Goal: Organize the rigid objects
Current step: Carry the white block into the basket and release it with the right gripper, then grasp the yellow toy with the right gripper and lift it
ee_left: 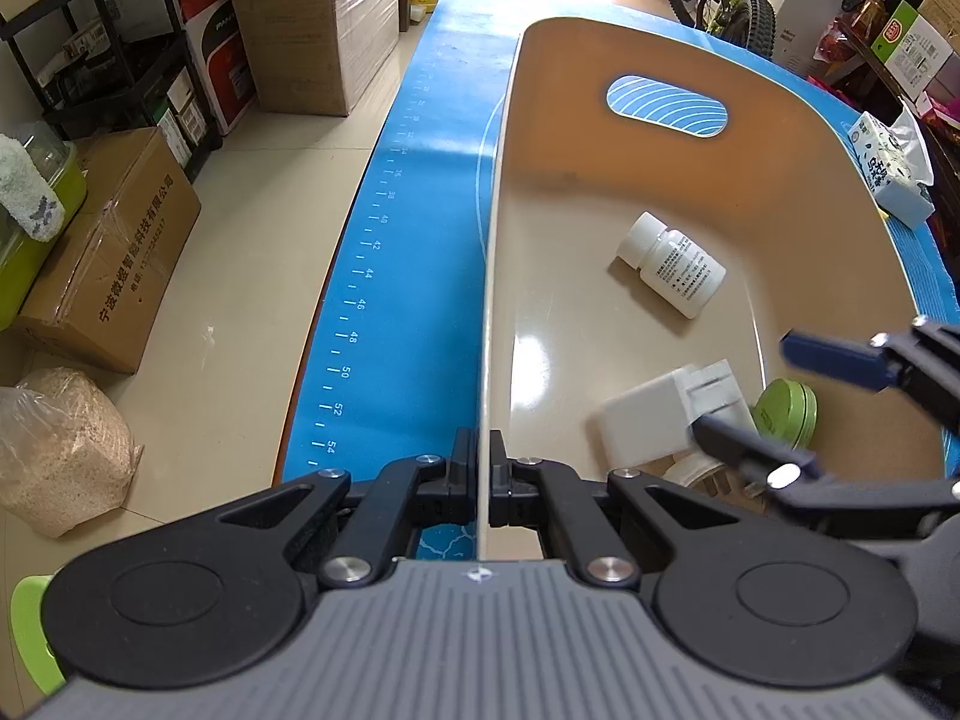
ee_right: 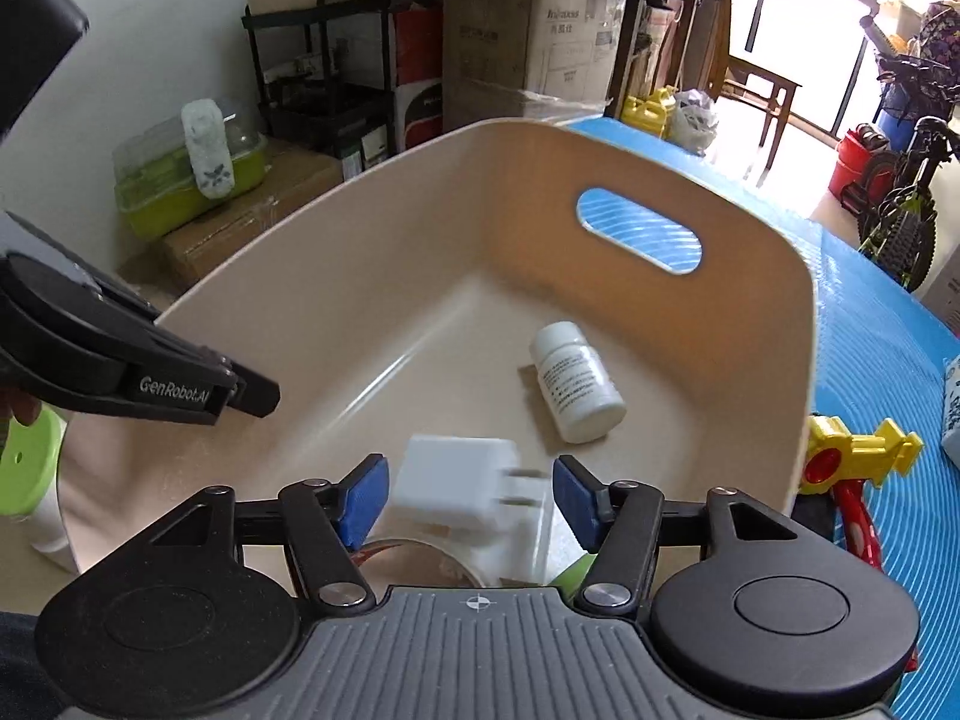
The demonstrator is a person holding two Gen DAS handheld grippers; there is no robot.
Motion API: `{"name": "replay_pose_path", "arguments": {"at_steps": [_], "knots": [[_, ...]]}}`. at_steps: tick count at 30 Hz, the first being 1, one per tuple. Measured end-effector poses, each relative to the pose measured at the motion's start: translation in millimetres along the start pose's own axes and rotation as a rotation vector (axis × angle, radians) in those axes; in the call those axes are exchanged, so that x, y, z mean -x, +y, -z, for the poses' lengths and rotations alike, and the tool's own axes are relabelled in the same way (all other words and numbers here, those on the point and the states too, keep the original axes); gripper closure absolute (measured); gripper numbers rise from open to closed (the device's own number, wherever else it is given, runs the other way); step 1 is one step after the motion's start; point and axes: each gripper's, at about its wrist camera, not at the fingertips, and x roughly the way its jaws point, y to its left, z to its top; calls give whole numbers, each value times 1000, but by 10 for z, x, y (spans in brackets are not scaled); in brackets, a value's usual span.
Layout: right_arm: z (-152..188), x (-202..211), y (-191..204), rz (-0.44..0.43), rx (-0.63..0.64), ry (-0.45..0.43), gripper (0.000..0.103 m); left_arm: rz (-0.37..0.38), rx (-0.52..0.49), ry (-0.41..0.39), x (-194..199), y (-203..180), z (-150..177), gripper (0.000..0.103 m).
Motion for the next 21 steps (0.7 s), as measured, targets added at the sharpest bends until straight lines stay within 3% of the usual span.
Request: {"name": "replay_pose_path", "arguments": {"at_steps": [6,12,17,21], "knots": [[-100,325,-386,27,-123,-126,32,1,2,1,3,0,2,99],[-159,585,-922,127,-282,-220,28,-3,1,4,-10,-12,-2,99],[-79,497,-1447,238,-467,-185,28,-8,0,6,-18,-20,-2,99],[70,264,-1852,310,-607,-94,28,-10,-2,7,-19,-25,-7,99]]}}
